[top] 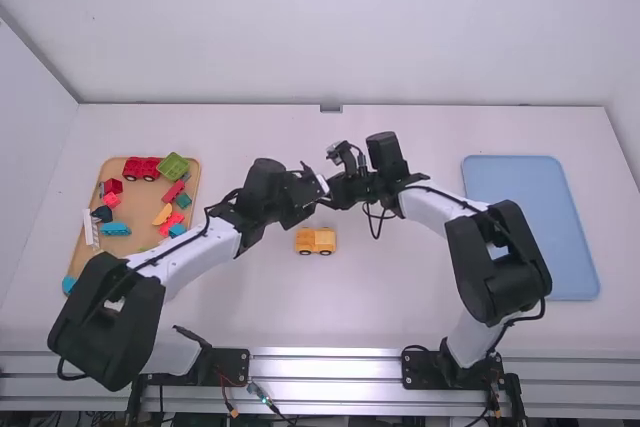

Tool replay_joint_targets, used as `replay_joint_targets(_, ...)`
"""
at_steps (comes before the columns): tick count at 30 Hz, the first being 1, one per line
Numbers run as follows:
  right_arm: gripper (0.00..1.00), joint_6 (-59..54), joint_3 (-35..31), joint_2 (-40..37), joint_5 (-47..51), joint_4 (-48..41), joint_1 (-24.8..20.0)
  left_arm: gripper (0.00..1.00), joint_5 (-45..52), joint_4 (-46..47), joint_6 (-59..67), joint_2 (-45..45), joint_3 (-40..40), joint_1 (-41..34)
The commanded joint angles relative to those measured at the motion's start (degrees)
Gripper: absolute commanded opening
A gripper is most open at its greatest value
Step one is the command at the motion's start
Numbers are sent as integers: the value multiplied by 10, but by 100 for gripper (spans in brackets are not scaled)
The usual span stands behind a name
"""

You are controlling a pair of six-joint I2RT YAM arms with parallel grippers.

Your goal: Assemble lego blocks to make yellow taxi

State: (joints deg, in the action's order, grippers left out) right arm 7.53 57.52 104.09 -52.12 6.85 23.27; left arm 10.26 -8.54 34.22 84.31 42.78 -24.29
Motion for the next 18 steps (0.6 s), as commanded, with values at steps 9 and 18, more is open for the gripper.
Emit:
replay_joint_targets(9, 28, -30, 6, 2, 27, 0, -9, 99, -33, 30, -48, -25, -1, -2)
replay_joint_targets(18, 28, -142, 7, 2, 27, -2, -12, 99, 153, 88, -48, -94, -1, 65)
